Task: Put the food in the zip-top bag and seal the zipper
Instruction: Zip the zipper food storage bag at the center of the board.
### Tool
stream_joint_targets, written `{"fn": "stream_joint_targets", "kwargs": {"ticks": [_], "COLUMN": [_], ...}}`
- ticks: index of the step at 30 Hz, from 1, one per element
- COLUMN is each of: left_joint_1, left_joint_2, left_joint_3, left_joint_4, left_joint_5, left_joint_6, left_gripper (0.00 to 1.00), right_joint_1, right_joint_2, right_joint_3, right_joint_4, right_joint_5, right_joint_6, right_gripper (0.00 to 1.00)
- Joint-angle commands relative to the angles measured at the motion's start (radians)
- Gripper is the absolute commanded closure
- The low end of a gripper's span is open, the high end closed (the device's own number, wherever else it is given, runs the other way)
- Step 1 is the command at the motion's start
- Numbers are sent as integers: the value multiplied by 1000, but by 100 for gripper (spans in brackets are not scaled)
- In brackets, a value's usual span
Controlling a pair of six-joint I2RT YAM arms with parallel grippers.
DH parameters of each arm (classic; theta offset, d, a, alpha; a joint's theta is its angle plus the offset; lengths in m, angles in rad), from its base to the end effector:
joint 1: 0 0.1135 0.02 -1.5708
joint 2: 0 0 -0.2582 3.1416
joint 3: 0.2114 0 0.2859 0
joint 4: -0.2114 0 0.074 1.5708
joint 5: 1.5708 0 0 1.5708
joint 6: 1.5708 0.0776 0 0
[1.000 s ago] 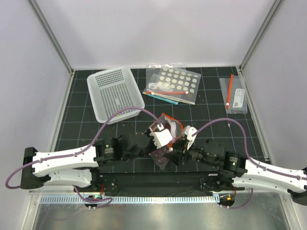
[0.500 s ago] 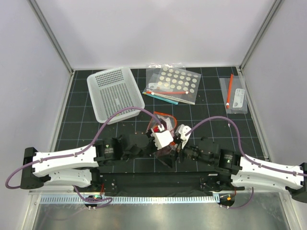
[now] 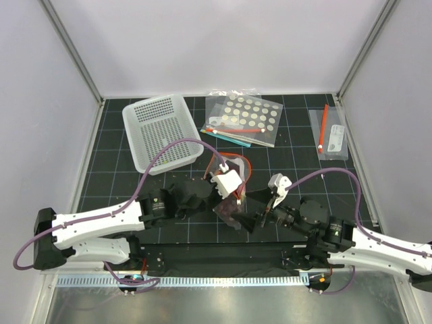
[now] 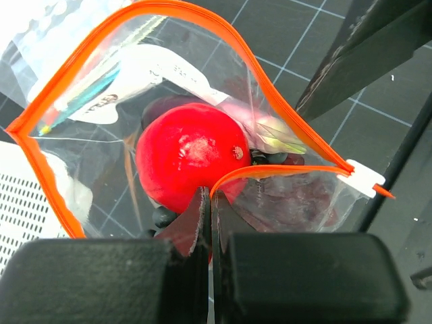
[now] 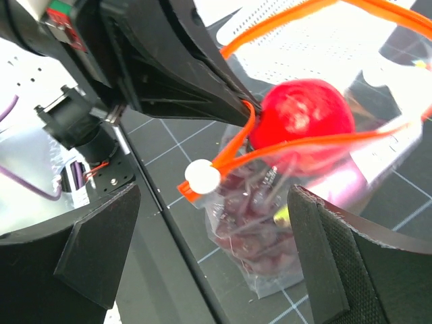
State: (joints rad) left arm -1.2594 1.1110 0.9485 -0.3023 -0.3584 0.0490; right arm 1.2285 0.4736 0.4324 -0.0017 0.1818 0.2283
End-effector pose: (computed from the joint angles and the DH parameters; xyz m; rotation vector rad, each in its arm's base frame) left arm 0.1246 -0.2983 0.2931 1.0474 1.7361 -0.4074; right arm 0.0878 0.2046 0.2732 -0.6835 1.5599 0.9666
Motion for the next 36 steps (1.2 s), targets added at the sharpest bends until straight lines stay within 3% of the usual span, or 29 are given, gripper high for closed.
{"fn": "stream_joint_targets", "kwargs": {"ticks": [1,8,13,17,24,29,34,36], "left_joint_1": [11,23,28,29,29,29,28,29], "left_joint_2": [1,-8,-17,-16,-23,-27,-25,-28], "left_joint_3": [19,16,15,15,18,21,22,21], "left_joint_4": [66,60,61,58,54,54,52,52], "left_joint_5": [2,4,12,36,61,122,147,160], "left_joint_6": [-34,-44,-44,-44,-44,-23,-18,-11], "left_gripper": [100,100,100,100,100,100,100,100], "right_joint_1": [5,5,5,11,60,77,83,83], "right_joint_2": [-24,-111,-107,9,132,162,71,19], "right_joint_3": [-9,-18,-18,-8,16,32,-3,-12], "right_joint_4": [8,-55,-46,-3,55,72,74,60], "right_joint_5": [67,94,-25,-65,62,111,125,134], "right_joint_6": [37,51,45,32,-9,-29,-29,-27], "right_gripper": [2,1,22,25,34,60,67,77]}}
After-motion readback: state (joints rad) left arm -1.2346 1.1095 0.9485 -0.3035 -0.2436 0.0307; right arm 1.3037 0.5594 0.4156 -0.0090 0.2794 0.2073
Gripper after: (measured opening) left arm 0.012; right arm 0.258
